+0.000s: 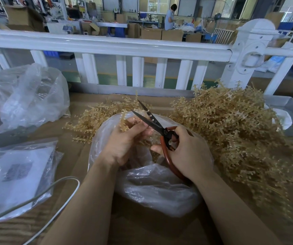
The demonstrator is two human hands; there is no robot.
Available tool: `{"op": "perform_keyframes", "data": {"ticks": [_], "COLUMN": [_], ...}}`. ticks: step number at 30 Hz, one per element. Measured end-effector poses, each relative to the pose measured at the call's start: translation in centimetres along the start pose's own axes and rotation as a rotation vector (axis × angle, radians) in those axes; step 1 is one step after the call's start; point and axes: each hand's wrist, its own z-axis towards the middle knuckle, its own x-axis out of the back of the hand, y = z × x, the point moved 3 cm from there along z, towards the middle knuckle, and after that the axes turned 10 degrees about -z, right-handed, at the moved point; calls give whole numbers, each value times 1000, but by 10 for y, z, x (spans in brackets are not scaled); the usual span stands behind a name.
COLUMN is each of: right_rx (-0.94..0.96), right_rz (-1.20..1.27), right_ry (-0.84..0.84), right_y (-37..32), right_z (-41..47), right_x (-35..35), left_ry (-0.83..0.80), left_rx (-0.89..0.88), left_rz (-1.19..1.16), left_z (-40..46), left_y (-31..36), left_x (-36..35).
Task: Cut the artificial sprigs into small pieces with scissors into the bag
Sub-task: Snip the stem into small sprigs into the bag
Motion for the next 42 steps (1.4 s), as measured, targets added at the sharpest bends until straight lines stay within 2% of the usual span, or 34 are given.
{"op": "perform_keyframes", "data": {"ticks": [6, 12, 24, 34, 42], "right_rx": [1, 7, 5, 10, 15], "right_rz": [13, 28, 35, 23, 51], "right_ry": [5, -14, -18, -7, 13], "right_y": [-1, 0, 0, -2, -3], "right_z": [-1, 1, 0, 0, 0], "right_x": [0, -2, -2, 0, 2], "left_ry": [-58, -18, -8, -67, -182], "left_rx": [39, 88, 26, 38, 40], "left_rz": [-22, -40, -55, 2, 18], "left_z": [-1, 1, 1, 1, 2], "left_y": [-2, -4, -2, -2, -4], "left_x": [-2, -2, -2, 1, -4]}}
